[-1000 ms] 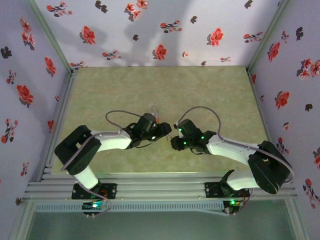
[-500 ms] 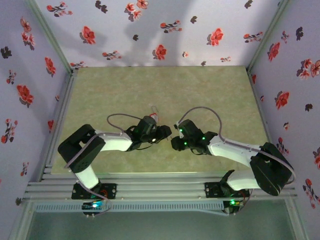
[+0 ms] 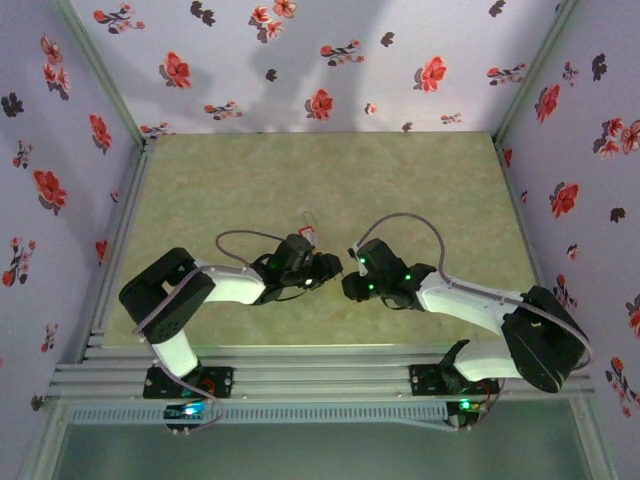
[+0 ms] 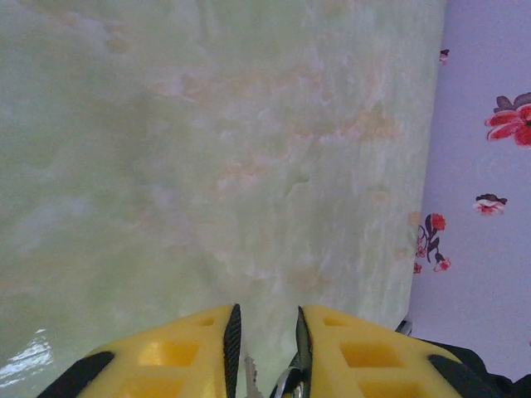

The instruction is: Lock with the key

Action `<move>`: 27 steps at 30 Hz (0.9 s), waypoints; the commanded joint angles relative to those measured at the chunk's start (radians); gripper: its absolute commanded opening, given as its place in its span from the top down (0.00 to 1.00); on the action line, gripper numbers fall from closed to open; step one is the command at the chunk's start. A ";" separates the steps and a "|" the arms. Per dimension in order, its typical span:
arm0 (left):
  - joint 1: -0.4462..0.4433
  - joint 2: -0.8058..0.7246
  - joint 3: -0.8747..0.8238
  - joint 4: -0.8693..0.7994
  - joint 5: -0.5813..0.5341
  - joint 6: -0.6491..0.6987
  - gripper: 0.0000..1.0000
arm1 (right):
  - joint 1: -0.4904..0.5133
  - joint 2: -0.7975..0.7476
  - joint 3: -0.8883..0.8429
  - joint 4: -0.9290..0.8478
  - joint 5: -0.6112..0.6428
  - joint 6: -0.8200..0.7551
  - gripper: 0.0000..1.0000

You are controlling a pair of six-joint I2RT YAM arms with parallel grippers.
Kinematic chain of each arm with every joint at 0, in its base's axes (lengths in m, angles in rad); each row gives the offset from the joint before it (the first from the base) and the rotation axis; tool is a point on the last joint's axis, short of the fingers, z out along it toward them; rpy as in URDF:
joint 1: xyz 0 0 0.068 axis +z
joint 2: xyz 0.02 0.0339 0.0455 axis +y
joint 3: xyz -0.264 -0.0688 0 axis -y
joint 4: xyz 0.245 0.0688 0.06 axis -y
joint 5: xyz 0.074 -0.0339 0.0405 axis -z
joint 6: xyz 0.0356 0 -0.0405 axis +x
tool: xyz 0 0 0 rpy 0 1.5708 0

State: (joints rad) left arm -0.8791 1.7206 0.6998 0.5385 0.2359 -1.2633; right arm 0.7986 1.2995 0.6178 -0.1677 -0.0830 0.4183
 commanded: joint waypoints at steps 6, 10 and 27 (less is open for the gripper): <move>-0.008 0.019 -0.014 0.028 0.009 -0.011 0.77 | 0.006 -0.026 -0.009 0.031 -0.006 -0.001 0.71; -0.009 0.020 -0.011 0.030 0.011 -0.012 0.78 | 0.005 -0.027 -0.010 0.031 -0.007 0.000 0.71; -0.009 0.033 -0.016 0.061 0.033 -0.023 0.84 | 0.006 -0.024 -0.009 0.033 -0.004 0.004 0.71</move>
State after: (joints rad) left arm -0.8799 1.7348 0.6979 0.5846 0.2546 -1.2785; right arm 0.7986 1.2953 0.6102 -0.1608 -0.0834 0.4187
